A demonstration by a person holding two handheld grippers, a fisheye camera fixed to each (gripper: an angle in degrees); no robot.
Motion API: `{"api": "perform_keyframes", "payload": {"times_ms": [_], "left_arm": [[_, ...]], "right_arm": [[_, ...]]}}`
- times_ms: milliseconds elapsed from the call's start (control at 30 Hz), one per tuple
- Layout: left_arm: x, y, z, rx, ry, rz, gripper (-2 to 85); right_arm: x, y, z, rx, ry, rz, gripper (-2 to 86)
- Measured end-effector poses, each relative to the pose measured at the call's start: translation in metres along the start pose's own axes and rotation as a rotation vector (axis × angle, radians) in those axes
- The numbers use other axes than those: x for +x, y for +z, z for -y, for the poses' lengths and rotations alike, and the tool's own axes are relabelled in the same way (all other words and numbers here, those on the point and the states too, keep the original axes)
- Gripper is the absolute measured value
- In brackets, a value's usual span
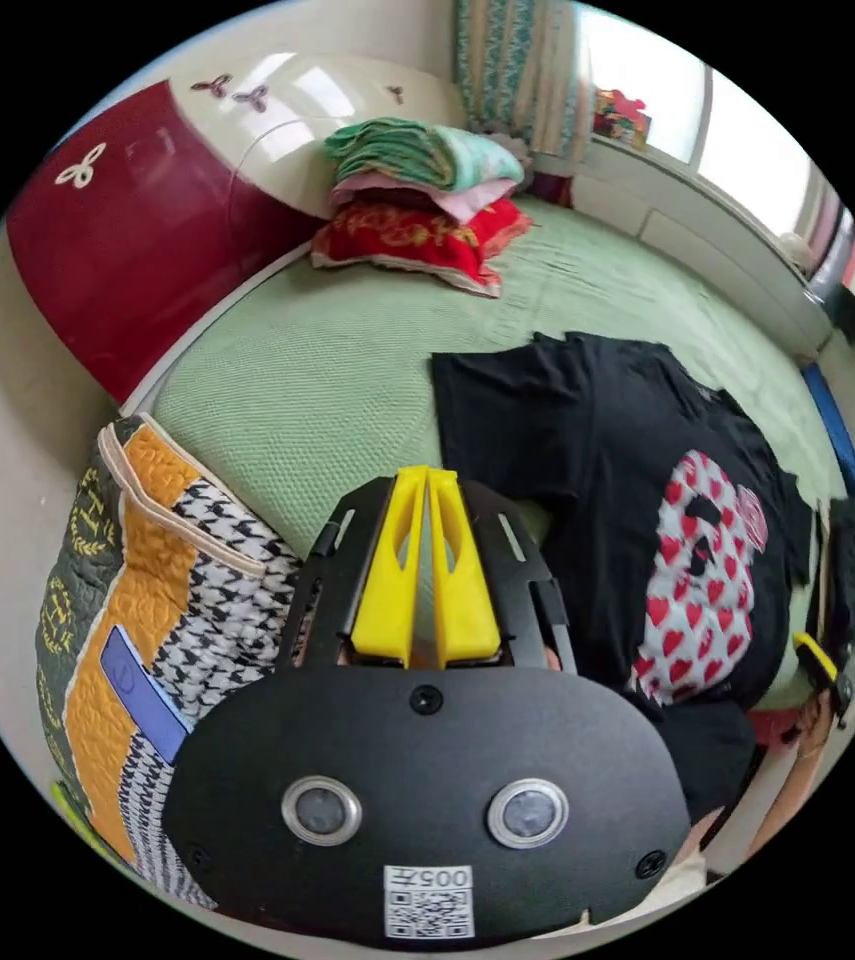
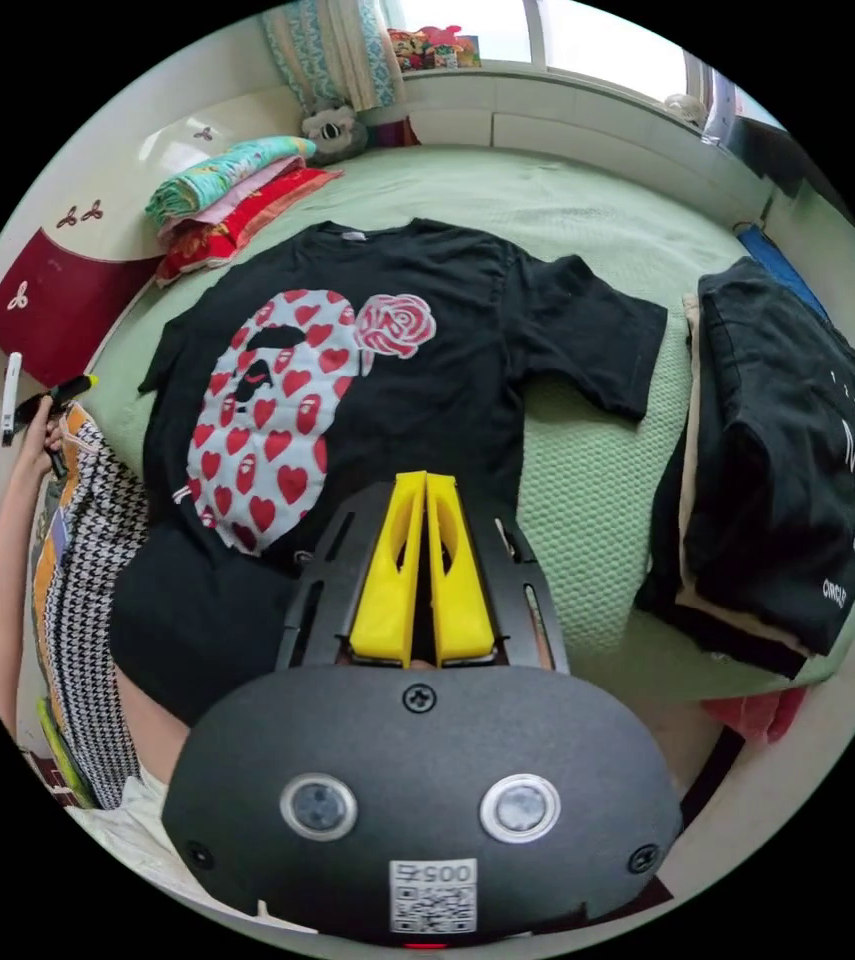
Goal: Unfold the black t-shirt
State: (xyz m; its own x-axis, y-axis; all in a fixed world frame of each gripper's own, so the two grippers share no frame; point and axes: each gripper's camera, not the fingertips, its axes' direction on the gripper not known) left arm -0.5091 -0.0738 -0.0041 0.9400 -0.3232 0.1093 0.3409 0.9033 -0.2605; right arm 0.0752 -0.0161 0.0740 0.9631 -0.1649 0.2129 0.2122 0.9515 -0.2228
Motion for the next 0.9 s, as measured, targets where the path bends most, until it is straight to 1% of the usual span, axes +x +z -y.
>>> {"api": "perform_keyframes", "payload": {"times_ms": [33,100,133,167,200,233,300,367,433,500,667,733,900], "left_arm": [[0.013,-0.007,-0.011,0.001,0.018,-0.026,-0.5],[0.068,-0.031,-0.055,0.005,0.094,-0.149,-0.6],[0.080,-0.035,-0.066,-0.004,0.099,-0.155,-0.6],[0.099,-0.044,-0.086,-0.003,0.053,-0.162,-0.7],[0.117,-0.051,-0.104,0.017,0.065,-0.178,-0.7],[0.125,-0.054,-0.112,0.024,0.069,-0.169,-0.7],[0.148,-0.056,-0.138,0.019,0.093,-0.112,-0.7],[0.153,-0.053,-0.152,-0.002,0.090,-0.085,-0.7],[0.152,-0.052,-0.161,-0.025,0.094,-0.114,-0.7],[0.150,-0.058,-0.170,-0.002,0.077,-0.097,-0.7],[0.160,-0.059,-0.177,-0.053,0.119,-0.060,-0.7],[0.162,-0.061,-0.182,-0.055,0.130,-0.062,-0.7],[0.155,-0.071,-0.195,-0.041,0.064,-0.060,-0.7]], "right_arm": [[-0.012,-0.010,-0.005,0.027,0.029,0.018,-1.0],[-0.033,-0.022,-0.010,0.031,0.071,0.056,-1.0],[-0.049,-0.028,-0.015,0.033,0.076,0.080,-1.0],[-0.057,-0.031,-0.019,0.043,0.074,0.095,-1.0],[-0.071,-0.035,-0.028,0.081,0.081,0.123,-0.9],[-0.082,-0.037,-0.038,0.121,0.105,0.132,-1.0],[-0.097,-0.035,-0.053,0.138,0.115,0.110,-1.0],[-0.110,-0.029,-0.065,0.128,0.109,0.043,-1.0],[-0.124,-0.025,-0.079,0.112,0.115,-0.032,-1.1],[-0.131,-0.024,-0.083,0.104,0.107,-0.053,-1.1],[-0.142,-0.010,-0.078,-0.011,0.141,-0.179,-1.2],[-0.153,-0.011,-0.082,0.006,0.079,-0.169,-1.2],[-0.149,-0.020,-0.092,0.046,0.091,-0.075,-1.2]]}}
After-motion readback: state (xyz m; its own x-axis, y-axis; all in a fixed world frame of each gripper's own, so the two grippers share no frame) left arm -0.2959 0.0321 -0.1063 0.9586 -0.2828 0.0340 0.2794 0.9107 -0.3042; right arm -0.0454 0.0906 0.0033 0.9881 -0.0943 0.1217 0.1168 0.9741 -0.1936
